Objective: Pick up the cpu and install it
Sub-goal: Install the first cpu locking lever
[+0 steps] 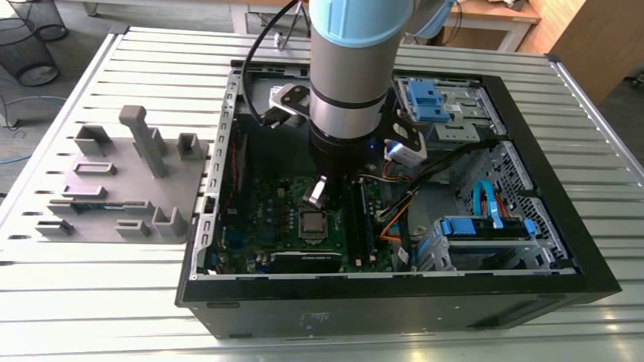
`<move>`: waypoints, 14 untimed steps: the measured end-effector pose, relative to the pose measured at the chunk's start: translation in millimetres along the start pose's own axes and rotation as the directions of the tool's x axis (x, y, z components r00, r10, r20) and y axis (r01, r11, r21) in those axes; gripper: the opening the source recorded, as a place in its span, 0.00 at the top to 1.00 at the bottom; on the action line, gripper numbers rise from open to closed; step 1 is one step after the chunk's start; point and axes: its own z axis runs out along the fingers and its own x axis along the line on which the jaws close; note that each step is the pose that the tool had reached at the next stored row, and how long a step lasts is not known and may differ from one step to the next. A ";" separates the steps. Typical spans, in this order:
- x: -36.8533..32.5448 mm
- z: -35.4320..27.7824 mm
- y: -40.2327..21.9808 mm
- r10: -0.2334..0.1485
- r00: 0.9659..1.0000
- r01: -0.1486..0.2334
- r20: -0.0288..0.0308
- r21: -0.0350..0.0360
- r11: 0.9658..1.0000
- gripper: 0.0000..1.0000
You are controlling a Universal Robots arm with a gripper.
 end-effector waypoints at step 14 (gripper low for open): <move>3.1 13.8 3.3 0.024 1.000 -0.024 -0.014 0.012 1.000 0.89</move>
